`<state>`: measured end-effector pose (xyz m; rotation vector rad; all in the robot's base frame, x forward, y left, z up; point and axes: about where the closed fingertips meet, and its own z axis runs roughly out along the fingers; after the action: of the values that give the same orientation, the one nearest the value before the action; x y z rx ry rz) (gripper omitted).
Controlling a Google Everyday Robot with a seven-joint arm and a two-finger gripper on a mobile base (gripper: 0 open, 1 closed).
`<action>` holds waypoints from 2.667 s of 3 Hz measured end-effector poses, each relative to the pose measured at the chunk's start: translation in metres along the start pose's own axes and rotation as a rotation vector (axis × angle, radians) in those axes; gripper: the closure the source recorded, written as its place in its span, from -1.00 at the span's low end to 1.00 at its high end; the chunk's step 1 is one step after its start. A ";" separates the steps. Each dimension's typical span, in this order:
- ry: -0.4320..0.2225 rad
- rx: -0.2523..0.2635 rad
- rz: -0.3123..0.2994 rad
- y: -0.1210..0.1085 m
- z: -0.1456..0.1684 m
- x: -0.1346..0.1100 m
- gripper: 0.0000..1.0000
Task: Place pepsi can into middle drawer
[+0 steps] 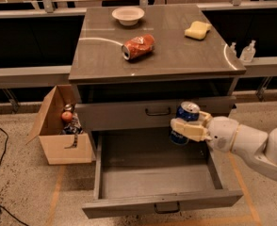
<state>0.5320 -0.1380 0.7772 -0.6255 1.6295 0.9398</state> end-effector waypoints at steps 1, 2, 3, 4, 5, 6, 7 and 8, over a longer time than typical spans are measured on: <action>0.071 -0.006 -0.053 0.007 0.020 0.052 1.00; 0.143 0.008 -0.071 0.008 0.042 0.101 1.00; 0.152 0.027 -0.073 0.004 0.044 0.106 1.00; 0.151 0.039 -0.074 0.002 0.045 0.110 1.00; 0.155 0.092 -0.113 -0.023 0.044 0.132 1.00; 0.168 0.120 -0.194 -0.055 0.048 0.156 1.00; 0.194 0.108 -0.262 -0.079 0.053 0.174 1.00; 0.216 0.046 -0.313 -0.097 0.059 0.189 1.00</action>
Offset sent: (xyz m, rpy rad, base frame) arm -0.0088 0.0690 -0.1663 -0.2553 0.0621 0.0160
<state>0.5927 -0.1282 0.5653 -0.9447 1.6747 0.6210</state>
